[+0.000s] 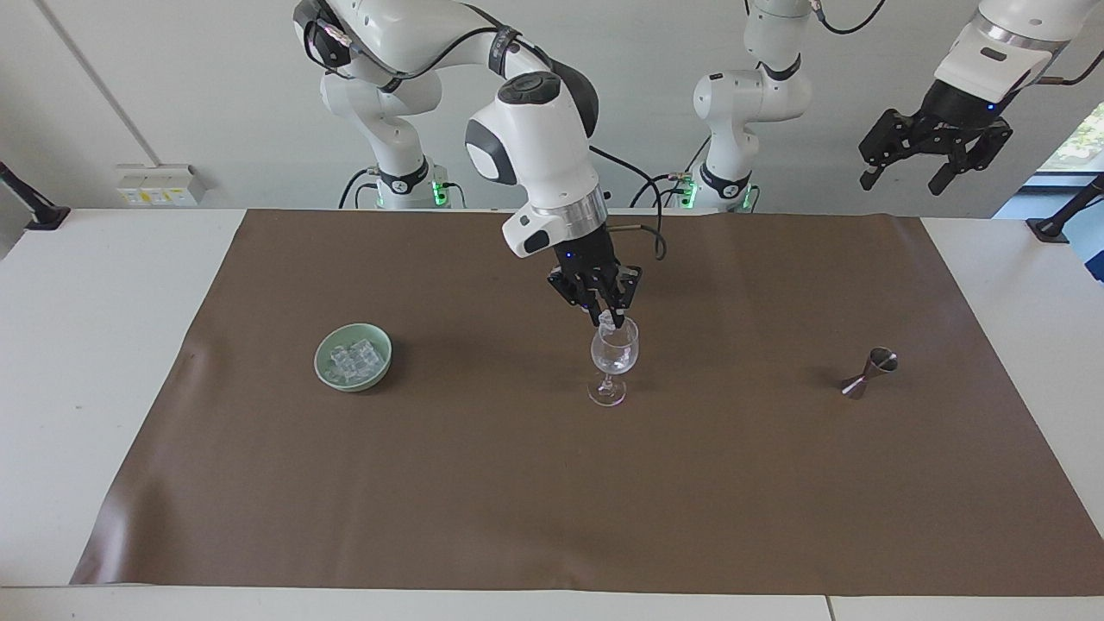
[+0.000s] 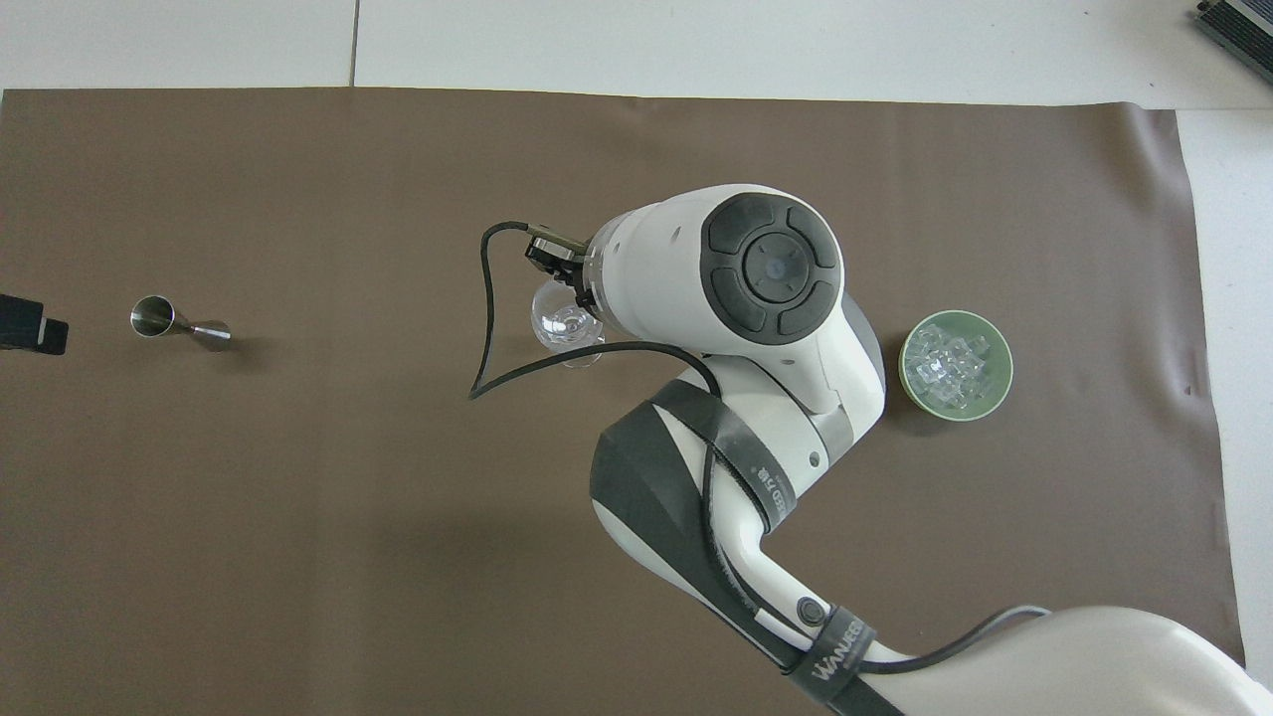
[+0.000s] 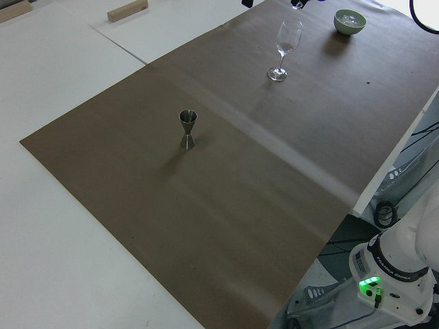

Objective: Pour wine and add ice with both arms

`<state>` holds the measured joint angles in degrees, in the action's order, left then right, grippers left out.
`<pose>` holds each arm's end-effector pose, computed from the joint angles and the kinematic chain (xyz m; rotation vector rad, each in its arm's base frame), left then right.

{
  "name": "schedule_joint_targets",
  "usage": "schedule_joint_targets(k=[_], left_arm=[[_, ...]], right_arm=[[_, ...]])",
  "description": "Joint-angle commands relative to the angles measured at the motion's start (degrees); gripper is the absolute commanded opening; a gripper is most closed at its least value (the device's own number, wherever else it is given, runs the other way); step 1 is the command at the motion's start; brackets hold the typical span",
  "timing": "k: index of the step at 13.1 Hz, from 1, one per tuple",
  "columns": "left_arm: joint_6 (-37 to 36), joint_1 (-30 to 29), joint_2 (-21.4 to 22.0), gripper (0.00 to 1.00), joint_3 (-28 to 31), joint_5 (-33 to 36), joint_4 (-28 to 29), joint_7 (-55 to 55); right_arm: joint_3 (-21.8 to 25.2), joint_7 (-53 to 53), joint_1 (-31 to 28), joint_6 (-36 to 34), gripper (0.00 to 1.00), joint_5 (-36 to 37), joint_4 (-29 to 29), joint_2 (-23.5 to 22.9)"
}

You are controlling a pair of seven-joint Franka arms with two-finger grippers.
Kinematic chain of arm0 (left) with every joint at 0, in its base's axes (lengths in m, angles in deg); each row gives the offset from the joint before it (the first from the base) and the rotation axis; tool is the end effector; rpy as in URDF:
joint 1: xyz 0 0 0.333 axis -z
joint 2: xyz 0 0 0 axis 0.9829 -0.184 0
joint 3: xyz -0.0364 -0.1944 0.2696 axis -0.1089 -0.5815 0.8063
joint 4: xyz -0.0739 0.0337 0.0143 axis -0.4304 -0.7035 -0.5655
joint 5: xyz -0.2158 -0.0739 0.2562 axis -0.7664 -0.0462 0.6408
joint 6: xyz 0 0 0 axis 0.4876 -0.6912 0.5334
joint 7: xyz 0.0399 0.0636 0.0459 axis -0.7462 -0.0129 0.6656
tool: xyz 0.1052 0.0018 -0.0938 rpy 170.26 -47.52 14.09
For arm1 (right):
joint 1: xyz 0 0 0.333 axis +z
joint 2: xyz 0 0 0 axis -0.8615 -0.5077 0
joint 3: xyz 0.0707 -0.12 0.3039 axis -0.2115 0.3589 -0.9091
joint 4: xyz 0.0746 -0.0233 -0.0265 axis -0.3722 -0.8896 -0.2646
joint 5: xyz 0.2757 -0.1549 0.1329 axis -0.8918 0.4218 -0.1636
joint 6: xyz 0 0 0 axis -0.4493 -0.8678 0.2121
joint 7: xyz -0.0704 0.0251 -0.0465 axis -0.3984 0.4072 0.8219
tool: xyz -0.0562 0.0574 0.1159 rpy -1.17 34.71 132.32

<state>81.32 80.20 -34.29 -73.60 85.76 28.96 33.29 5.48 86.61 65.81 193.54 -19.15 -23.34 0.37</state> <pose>0.4687 -0.0198 0.6791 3.0907 -0.1499 0.0152 0.5620 0.3722 0.5095 -2.7135 0.5743 -0.2524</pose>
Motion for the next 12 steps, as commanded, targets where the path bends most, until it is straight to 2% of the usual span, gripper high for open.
schedule_joint_targets(k=[1, 8, 12], left_arm=[[-2.99, 0.43, 0.39, 1.00, 1.29, 0.69, 0.19, 1.49], [-3.80, -1.24, 0.75, 1.00, 1.29, 1.83, 0.81, 1.06], [-2.83, -1.33, 0.75, 1.00, 1.29, 2.18, 0.81, 0.97]], right_arm=[[-1.29, 1.98, -0.16, 0.61, 0.00, 2.60, 1.29, -1.51], [-1.29, 2.15, 0.01, 1.67, 0.00, 2.78, 1.03, -2.74], [-1.29, 2.59, 0.36, 1.84, 0.06, 2.86, 0.50, -2.74]])
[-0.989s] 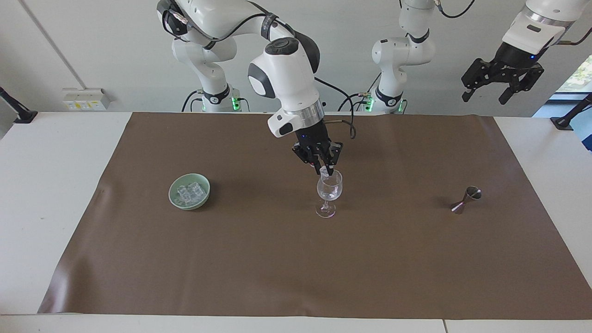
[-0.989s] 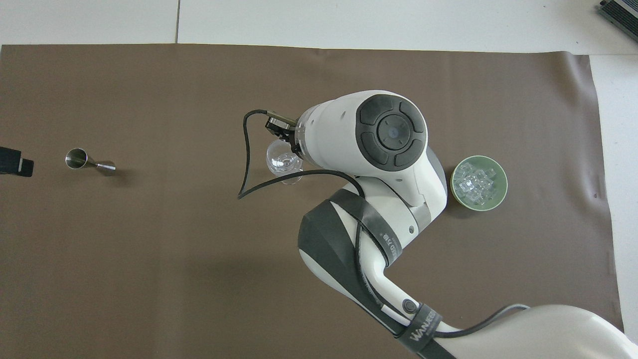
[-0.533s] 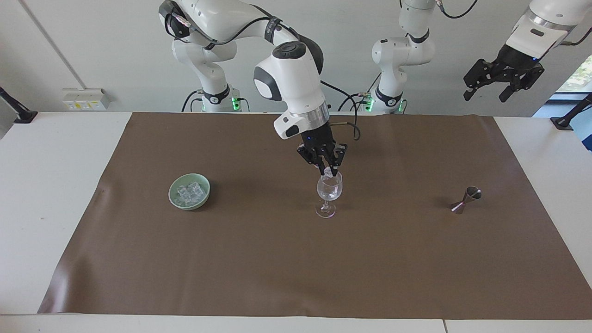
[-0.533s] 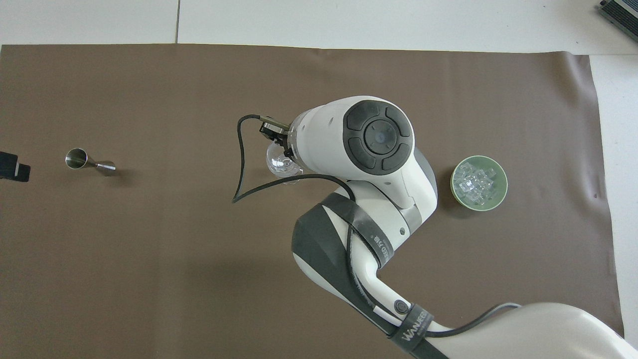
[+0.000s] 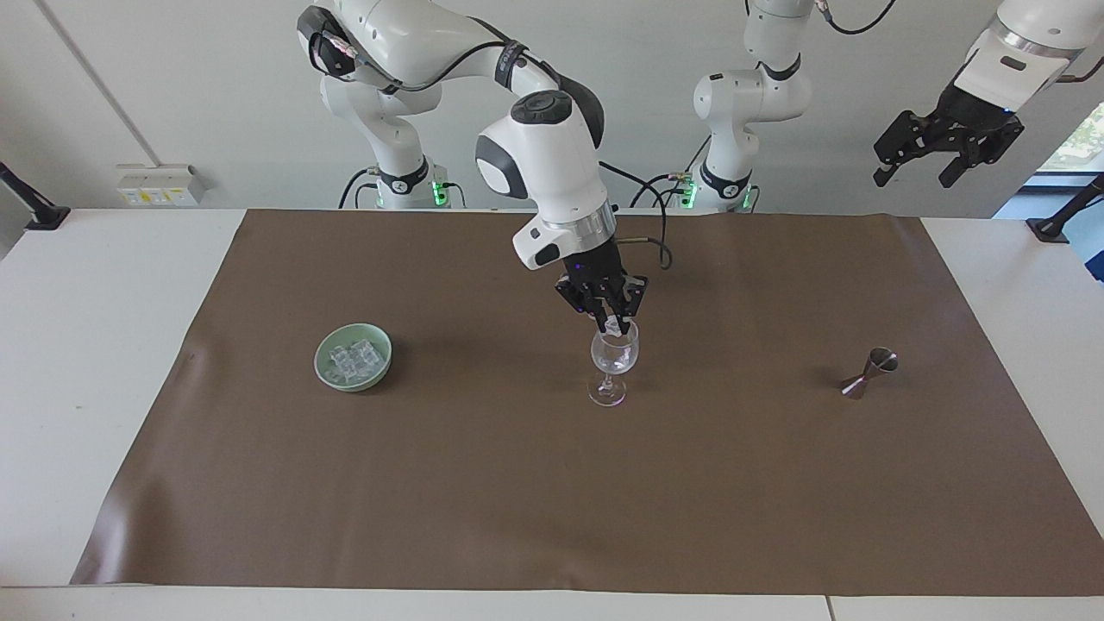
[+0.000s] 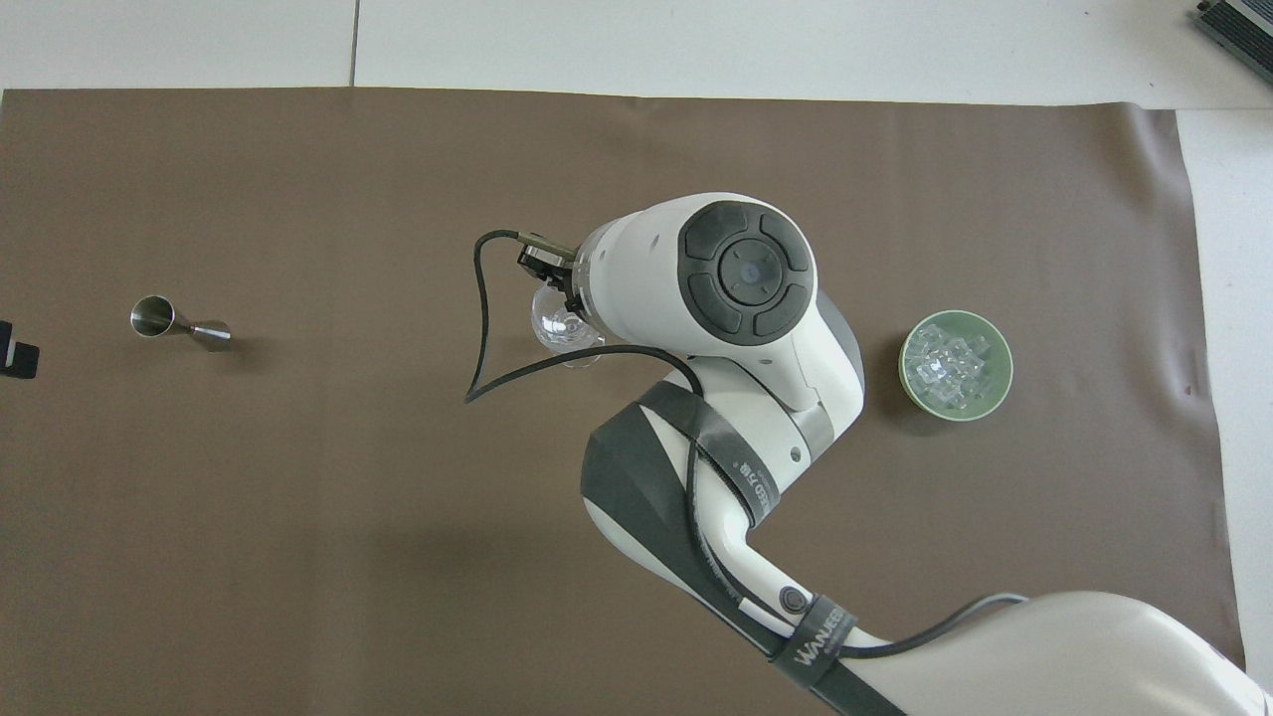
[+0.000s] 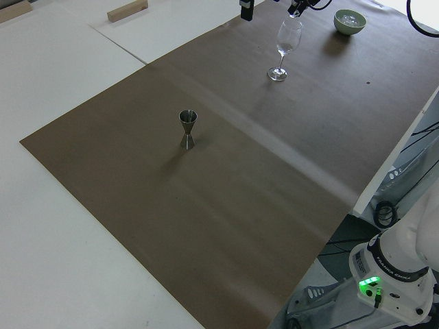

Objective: Pour wine and add ice with both arms

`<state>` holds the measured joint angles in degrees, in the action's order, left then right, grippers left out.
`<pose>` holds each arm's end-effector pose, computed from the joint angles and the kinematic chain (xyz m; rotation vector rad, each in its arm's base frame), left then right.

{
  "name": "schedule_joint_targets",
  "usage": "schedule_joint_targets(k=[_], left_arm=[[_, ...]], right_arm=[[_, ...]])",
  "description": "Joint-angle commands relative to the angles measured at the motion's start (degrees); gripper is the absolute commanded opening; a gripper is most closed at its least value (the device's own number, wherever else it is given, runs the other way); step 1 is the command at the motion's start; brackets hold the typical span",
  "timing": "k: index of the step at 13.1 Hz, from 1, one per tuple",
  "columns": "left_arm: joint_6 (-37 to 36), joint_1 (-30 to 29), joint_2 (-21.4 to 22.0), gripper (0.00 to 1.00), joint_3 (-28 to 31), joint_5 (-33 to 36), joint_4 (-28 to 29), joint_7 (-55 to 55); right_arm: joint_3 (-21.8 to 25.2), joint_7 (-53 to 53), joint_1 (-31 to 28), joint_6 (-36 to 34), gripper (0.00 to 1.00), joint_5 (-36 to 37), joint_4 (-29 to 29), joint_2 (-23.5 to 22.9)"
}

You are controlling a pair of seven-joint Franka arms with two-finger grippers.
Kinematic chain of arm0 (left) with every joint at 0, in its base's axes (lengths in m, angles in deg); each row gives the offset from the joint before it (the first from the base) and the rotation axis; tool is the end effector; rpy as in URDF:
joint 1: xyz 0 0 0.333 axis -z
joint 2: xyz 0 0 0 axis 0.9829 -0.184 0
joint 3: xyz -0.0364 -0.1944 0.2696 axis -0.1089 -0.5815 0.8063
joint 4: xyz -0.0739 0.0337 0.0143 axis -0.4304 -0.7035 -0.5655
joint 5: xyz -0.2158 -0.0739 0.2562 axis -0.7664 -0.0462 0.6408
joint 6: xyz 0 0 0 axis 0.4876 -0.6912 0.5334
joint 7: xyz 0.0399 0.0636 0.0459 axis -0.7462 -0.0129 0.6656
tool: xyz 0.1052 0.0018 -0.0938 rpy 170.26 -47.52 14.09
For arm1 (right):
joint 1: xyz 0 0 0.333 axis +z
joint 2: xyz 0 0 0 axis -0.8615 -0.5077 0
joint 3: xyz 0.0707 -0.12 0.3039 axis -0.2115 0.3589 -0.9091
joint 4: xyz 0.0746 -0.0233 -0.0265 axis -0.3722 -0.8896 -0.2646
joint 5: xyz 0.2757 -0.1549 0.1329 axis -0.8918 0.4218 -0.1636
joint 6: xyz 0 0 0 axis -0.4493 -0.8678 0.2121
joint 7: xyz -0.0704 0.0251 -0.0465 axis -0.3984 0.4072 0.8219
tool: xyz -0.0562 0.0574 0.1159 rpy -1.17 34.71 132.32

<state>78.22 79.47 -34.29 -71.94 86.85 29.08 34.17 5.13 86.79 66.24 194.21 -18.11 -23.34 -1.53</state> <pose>0.4614 0.0029 0.6735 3.1092 -0.0573 -0.0719 0.5643 0.3796 0.4918 -2.7259 0.5593 -0.2325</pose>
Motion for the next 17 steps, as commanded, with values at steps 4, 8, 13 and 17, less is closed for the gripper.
schedule_joint_targets(k=[4, 8, 13, 17], left_arm=[[2.03, -0.61, 0.65, 1.00, -0.37, 2.41, 0.69, -0.08], [1.95, -0.61, 2.05, 1.00, -0.28, 1.80, 0.16, 0.62], [-2.24, 0.10, 13.83, 1.00, -1.16, 1.71, -0.02, 0.71], [-11.22, 0.01, 14.01, 1.00, -0.46, 1.71, -0.19, 0.71]], right_arm=[[-1.20, 2.76, 0.01, 1.26, 0.16, 1.83, 0.50, -1.10], [-1.20, 2.76, 0.10, 2.05, 0.36, 1.83, 0.50, -1.37], [-1.20, 2.76, 0.10, 2.05, 0.56, 1.83, 0.50, -1.37], [-1.29, 2.85, 0.10, 2.05, 1.00, 2.18, 0.76, -1.20]])
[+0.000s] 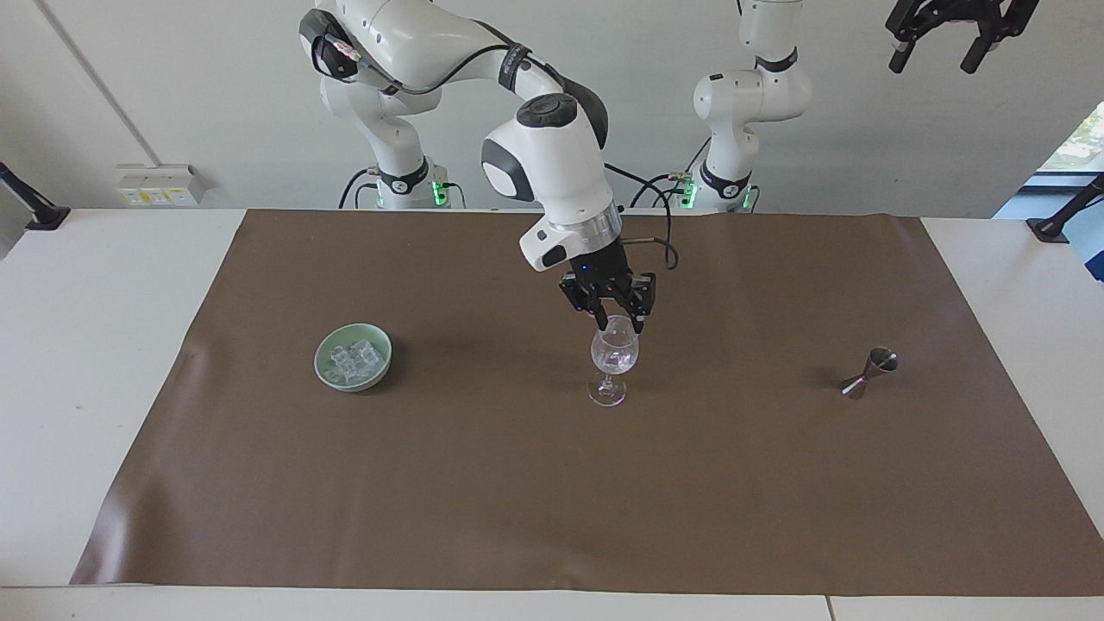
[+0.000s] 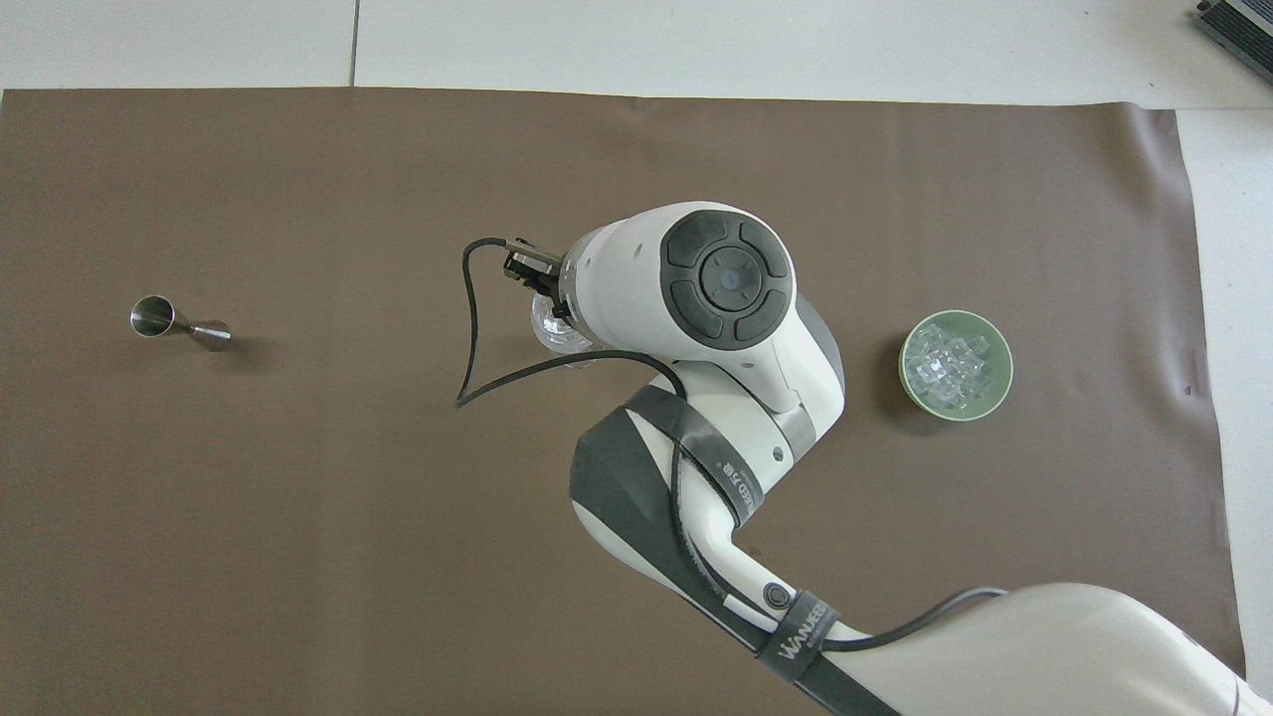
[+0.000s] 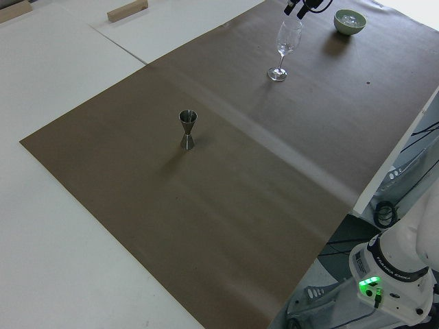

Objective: Pour wine and add ice with both arms

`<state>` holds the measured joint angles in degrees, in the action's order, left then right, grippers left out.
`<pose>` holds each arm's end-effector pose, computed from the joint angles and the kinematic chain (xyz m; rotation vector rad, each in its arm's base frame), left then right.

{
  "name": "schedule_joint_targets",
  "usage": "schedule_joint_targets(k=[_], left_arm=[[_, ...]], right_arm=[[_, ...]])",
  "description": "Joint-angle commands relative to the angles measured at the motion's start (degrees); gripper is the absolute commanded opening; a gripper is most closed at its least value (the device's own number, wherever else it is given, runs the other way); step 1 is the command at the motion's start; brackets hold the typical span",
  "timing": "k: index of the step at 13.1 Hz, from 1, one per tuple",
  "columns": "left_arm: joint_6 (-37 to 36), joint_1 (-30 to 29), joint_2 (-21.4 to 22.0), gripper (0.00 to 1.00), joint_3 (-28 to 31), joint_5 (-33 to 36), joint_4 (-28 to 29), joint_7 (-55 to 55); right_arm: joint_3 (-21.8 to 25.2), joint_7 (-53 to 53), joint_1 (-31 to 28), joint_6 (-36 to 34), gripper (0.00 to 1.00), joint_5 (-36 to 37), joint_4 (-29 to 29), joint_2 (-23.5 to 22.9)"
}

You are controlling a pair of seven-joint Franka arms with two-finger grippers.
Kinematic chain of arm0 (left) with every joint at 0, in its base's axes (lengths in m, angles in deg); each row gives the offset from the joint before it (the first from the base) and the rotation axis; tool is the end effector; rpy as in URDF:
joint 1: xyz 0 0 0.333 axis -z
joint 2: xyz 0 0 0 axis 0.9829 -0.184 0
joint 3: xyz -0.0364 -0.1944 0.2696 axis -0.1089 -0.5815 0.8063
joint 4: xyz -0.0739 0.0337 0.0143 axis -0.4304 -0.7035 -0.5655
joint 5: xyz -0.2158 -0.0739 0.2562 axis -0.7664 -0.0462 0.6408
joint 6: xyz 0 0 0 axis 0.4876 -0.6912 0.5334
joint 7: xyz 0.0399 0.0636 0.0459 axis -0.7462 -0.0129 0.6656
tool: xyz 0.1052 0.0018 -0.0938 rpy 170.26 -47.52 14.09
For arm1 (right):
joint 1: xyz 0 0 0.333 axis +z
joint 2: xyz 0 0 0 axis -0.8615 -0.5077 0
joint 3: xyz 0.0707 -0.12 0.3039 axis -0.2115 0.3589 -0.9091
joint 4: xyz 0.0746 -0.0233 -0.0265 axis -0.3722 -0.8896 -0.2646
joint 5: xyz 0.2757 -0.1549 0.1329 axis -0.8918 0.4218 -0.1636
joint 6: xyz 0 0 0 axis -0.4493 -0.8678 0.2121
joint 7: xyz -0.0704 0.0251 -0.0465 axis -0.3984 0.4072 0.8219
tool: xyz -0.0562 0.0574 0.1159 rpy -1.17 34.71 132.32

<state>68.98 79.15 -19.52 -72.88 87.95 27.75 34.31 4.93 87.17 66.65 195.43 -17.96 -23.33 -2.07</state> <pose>0.3366 0.0001 0.7711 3.1309 -0.0674 0.1140 0.5637 0.3864 0.4895 -2.7113 0.5531 -0.2353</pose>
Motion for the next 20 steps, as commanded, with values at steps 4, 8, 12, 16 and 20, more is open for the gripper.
schedule_joint_targets(k=[4, 8, 12, 16, 20], left_arm=[[-2.09, 0.34, -0.49, 1.00, 0.39, 0.60, 0.79, 0.57], [-2.09, 0.34, -0.49, 1.00, 0.39, 0.60, 0.79, 0.57], [-2.44, 1.39, -0.92, 1.00, 0.21, 0.69, -0.17, 0.74], [-0.07, 1.39, -4.70, 1.00, -0.14, 0.52, -1.50, 1.01], [5.63, 0.69, -10.59, 1.00, 0.21, 0.25, -1.68, 0.83]], right_arm=[[-0.92, 1.34, -1.35, 0.74, 1.00, 5.87, 0.85, 1.63], [3.46, -4.89, -2.85, -0.66, 1.00, 7.21, 0.49, 4.18], [9.36, -11.58, -2.85, -1.80, 1.00, 7.13, 0.49, 5.59], [12.70, -16.68, -2.85, -5.84, 1.00, 6.86, 0.58, 7.96], [15.87, -21.16, -2.85, -11.46, 1.00, 6.07, 0.58, 10.86]])
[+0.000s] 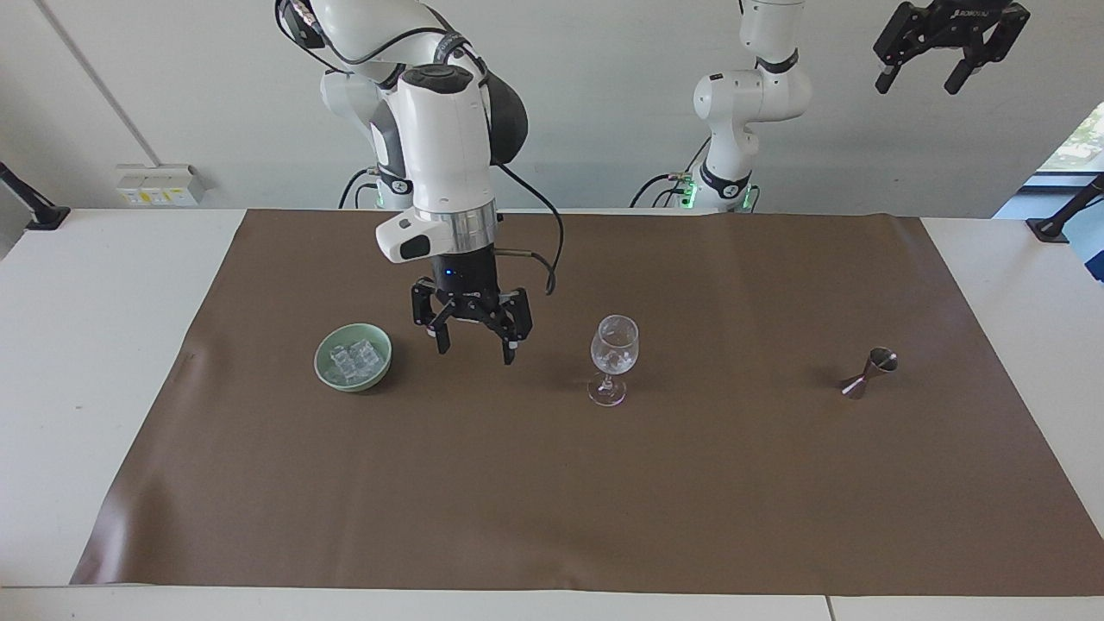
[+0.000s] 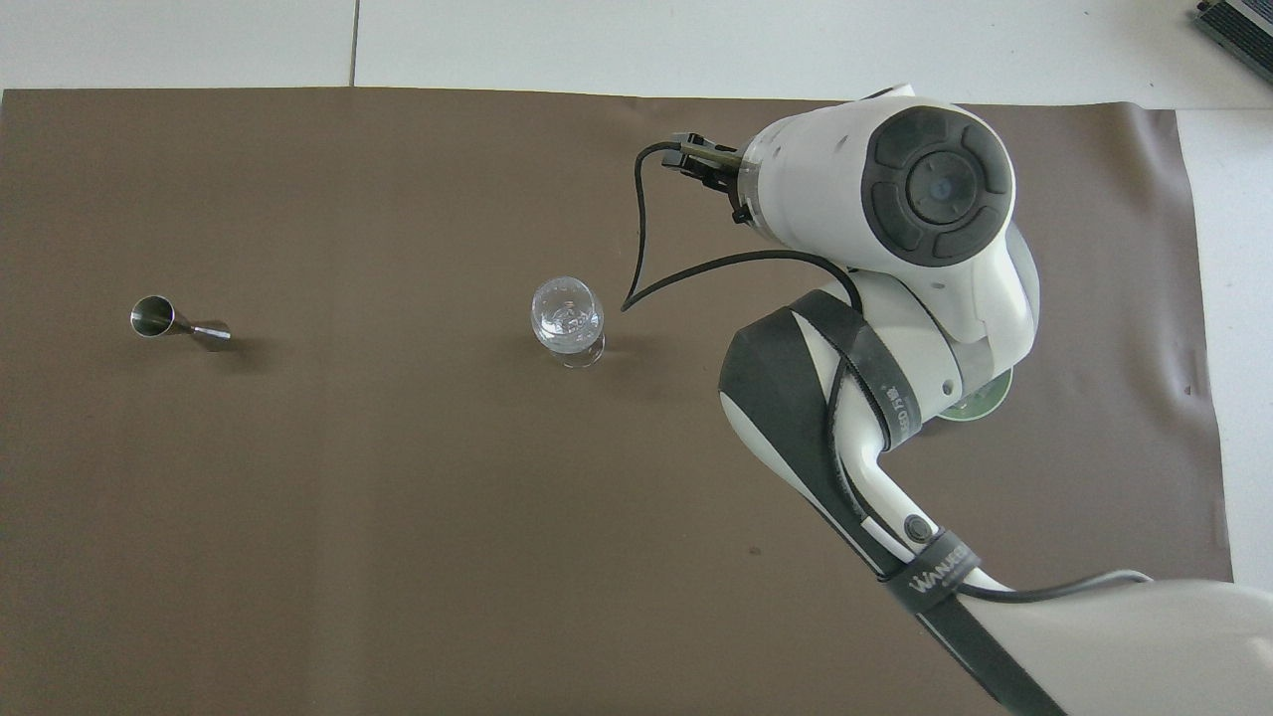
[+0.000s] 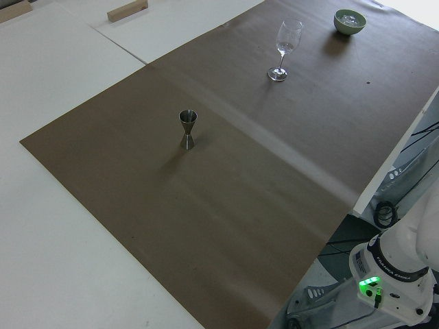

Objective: Pour wine and add ice with both arms

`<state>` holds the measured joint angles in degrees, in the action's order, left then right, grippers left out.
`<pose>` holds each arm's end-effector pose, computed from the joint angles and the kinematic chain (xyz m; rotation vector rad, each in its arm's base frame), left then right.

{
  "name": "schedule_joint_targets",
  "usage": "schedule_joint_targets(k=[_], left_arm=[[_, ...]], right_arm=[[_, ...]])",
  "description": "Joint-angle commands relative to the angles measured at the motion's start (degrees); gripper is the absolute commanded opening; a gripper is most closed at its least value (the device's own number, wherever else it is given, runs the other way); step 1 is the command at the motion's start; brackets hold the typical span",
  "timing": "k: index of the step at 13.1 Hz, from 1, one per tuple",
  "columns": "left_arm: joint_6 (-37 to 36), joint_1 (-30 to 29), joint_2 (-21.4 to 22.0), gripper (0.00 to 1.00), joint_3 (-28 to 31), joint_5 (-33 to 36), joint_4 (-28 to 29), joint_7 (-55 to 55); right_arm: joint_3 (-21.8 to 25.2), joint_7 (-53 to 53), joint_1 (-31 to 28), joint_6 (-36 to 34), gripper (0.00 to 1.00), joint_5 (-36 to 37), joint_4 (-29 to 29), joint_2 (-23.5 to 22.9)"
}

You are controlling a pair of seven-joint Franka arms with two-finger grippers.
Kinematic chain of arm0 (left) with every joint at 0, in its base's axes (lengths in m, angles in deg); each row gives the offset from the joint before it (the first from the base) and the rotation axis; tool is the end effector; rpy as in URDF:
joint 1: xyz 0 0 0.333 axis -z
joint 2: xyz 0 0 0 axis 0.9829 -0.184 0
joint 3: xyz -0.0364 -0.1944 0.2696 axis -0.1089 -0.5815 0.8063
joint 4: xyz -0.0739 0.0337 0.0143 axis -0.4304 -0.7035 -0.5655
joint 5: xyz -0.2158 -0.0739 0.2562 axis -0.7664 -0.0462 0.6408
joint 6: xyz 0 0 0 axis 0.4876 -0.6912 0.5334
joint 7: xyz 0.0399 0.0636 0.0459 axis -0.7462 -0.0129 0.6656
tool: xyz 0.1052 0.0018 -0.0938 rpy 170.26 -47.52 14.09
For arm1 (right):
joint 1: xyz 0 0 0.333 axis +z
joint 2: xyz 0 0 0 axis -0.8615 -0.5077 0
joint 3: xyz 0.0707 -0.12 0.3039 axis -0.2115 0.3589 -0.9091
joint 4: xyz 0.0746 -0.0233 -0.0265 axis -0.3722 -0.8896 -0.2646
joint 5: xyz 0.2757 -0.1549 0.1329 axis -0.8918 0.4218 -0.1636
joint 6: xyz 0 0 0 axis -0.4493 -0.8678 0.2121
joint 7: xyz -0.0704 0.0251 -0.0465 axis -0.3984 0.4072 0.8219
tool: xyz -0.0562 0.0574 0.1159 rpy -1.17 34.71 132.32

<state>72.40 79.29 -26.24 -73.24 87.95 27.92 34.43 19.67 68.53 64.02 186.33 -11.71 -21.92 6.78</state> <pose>0.3942 -0.0035 0.7327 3.1319 -0.0763 0.0190 0.6138 0.2165 0.5525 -2.9933 0.4499 -0.5859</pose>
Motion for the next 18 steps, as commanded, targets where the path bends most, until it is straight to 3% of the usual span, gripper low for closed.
schedule_joint_targets(k=[1, 4, 8, 13, 18], left_arm=[[3.88, 0.37, -4.75, 1.00, 0.66, -0.27, -1.40, 0.71], [7.58, -0.59, -7.92, 1.00, 0.84, -1.50, -0.53, 0.36], [14.08, -0.60, -8.71, 1.00, 0.84, -1.94, 3.43, 0.18], [13.92, -0.51, -8.10, 1.00, 0.84, -2.21, 6.24, 0.01], [14.27, -0.33, -6.34, 1.00, 0.58, -1.51, 8.00, 0.01]], right_arm=[[1.48, -3.14, -0.23, -3.42, 1.00, -0.26, -0.83, 2.54], [5.16, -8.92, -0.32, -6.15, 1.00, -4.89, -0.92, 4.64], [10.88, -17.19, -0.23, -11.94, 1.00, -9.22, -1.27, 7.72], [17.56, -29.49, 0.48, -22.04, 1.00, -13.09, -2.40, 12.29], [22.22, -38.82, 0.82, -27.06, 1.00, -16.25, -6.19, 16.69]])
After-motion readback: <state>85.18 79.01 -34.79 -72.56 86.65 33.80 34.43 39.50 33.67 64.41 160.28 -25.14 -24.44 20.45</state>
